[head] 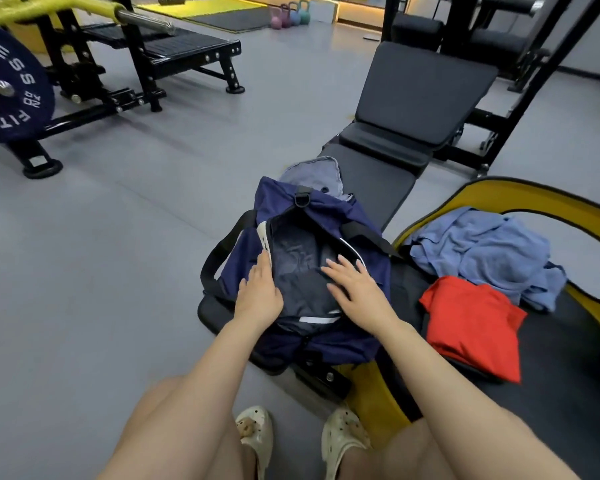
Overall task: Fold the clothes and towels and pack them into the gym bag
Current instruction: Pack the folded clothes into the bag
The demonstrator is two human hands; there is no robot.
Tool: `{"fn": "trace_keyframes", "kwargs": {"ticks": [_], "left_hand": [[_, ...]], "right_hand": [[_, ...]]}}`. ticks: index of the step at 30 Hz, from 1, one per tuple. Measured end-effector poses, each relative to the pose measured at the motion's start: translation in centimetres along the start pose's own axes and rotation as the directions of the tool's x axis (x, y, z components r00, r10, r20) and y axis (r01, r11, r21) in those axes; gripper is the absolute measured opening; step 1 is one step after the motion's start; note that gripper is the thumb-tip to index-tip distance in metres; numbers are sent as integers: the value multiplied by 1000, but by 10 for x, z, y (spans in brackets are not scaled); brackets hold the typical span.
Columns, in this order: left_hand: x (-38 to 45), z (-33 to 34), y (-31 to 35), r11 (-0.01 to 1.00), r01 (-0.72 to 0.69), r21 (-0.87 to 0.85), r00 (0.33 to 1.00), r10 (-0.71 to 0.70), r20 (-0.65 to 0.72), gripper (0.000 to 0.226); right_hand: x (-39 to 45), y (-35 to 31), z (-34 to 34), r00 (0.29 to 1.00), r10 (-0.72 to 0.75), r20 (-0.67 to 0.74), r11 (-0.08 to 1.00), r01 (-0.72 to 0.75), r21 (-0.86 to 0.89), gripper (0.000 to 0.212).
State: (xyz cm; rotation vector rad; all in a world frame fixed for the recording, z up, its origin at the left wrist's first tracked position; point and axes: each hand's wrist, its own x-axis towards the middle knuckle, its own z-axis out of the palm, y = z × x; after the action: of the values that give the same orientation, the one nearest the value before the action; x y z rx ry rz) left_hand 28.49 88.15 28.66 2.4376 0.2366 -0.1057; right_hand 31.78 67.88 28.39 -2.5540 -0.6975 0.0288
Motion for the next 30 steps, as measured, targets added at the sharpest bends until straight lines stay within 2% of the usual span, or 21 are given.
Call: {"fn": "trace_keyframes", "kwargs": {"ticks": [2,4,7,10,12,15,17,20,23,27,30], "left_hand": [[-1,-4,10,986,-15,167,998,25,-63,74],[-4,-4,24,931,-64,359,986,114,-121,73],[-8,7,52,849,-172,500,965,247,-88,67],[-7,29,81,824,-298,482,948,315,48,63],[-8,48,102,787,-410,462,910,389,144,61],[-11,83,136,770,-543,335,835,452,315,58],[-12,111,157,789,-576,216,786,461,411,55],[-16,150,180,840,-535,92,756,428,496,55],[-17,181,195,911,-413,6,764,343,547,59],[-9,209,202,984,-178,-1,797,145,586,67],[-2,215,197,999,-43,-17,844,45,535,64]], "right_hand": [[-9,9,-11,999,30,-21,1000,-30,-7,42],[-17,20,-22,997,75,-35,997,-75,-8,44],[-32,37,-38,988,148,-37,989,-148,-6,45],[-50,57,-55,971,227,-79,973,-230,-32,46],[-65,75,-65,946,303,-114,950,-310,-44,46],[-91,110,-75,877,445,-182,893,-450,13,44],[-110,133,-78,815,538,-215,840,-539,60,44],[-137,160,-78,669,715,-204,694,-714,90,49],[-153,180,-71,565,822,-75,570,-813,121,62],[-155,194,-56,571,821,27,552,-804,223,73],[-149,193,-49,589,807,37,570,-794,211,74]]}}
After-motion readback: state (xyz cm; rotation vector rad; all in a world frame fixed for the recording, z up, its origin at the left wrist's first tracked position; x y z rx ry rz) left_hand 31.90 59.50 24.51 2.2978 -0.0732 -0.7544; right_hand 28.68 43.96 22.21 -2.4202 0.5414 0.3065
